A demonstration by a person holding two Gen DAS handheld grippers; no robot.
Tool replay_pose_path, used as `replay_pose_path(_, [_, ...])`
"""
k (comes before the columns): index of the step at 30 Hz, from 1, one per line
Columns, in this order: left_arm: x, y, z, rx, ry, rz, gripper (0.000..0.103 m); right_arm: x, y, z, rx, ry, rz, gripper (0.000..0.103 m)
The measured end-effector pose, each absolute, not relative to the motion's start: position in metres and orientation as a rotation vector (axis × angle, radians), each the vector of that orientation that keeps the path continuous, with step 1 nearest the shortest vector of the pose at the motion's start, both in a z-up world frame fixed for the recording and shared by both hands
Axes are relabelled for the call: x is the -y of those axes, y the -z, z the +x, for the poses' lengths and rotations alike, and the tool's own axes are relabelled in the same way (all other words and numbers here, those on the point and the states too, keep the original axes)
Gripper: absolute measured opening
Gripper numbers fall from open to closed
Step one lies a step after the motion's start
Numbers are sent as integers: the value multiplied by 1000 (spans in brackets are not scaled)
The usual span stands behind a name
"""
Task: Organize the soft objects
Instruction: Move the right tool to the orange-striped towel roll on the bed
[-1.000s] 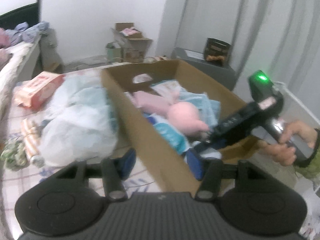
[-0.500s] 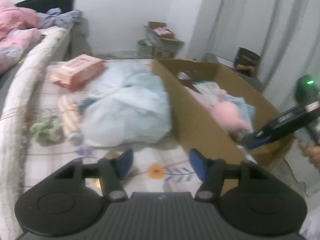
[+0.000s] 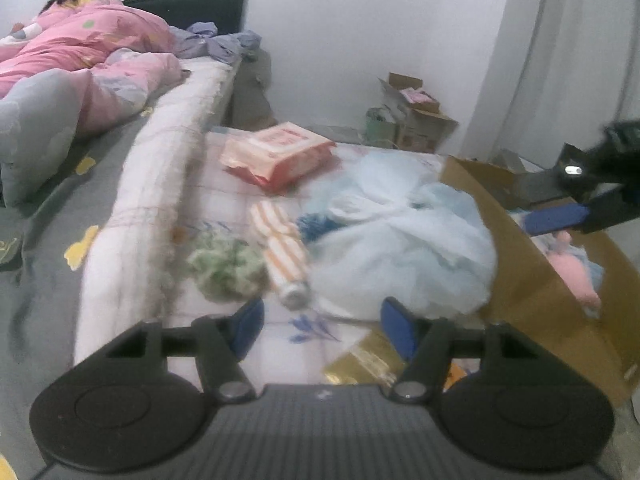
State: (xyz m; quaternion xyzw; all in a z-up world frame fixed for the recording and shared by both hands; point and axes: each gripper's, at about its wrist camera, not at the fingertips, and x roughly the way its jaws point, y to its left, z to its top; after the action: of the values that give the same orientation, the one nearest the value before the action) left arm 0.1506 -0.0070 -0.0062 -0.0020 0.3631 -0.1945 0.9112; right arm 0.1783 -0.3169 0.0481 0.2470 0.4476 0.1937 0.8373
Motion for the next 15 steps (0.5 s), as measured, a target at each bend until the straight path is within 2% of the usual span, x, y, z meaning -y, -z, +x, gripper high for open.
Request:
replay_pose_path(4, [6,11,178,-746,397,-31,63,261,-40,234,-1009,-466,472,60])
replay_pose_path(8, [10,21,210,-774,403,-85,57,220,-22,295,-1092,-470,447,51])
replay_pose_path(15, [21,52,251,-870,403,-86,36,179,28,360,-1232,-415,362,37])
